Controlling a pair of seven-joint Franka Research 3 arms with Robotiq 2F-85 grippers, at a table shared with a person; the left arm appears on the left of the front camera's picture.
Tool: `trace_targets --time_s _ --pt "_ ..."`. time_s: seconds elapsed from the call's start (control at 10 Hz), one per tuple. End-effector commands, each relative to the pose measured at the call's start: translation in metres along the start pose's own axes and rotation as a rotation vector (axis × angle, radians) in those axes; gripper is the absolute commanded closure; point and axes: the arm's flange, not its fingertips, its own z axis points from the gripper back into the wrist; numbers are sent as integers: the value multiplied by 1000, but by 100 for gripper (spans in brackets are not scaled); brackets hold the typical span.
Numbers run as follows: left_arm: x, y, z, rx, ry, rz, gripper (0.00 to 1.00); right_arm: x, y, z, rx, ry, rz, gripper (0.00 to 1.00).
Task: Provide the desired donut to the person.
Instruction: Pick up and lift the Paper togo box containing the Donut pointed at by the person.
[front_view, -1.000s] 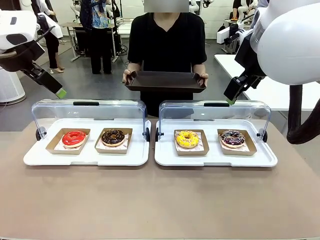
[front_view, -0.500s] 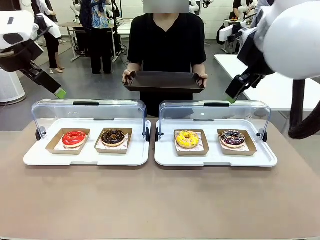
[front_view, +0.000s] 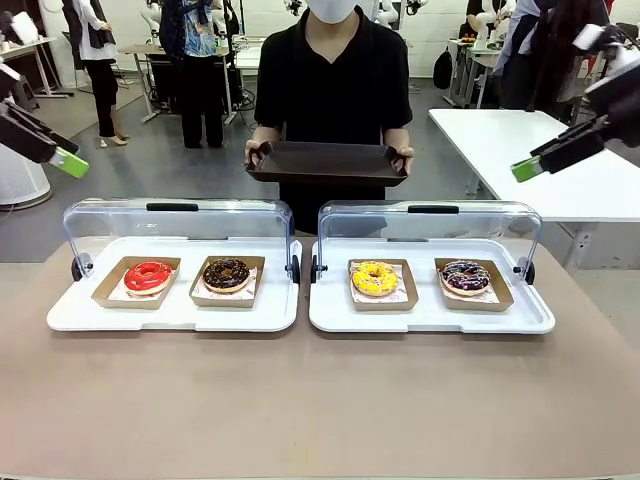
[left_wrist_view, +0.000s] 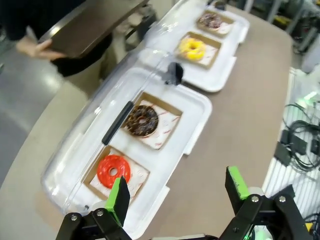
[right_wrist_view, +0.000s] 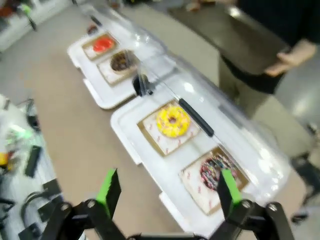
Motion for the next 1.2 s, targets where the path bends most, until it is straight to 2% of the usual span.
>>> trace_targets --time_s 0.0,0.2,0.5,0.8,1.1 --pt "-12 26 17 -109 -41 -15 0 -25 -20 6 140 -103 17 0" --pt "-45 44 37 -155 -166 -74 0 -48 -38 19 170 -124 -7 0" --pt "-85 60 54 -137 -252 -104 0 -72 -47 42 139 -142 -11 0" --pt "-125 67 77 -111 -268 -110 0 -84 -39 74 107 -167 23 0" --pt "-149 68 91 -93 -271 -82 0 -87 -28 96 82 -141 44 0"
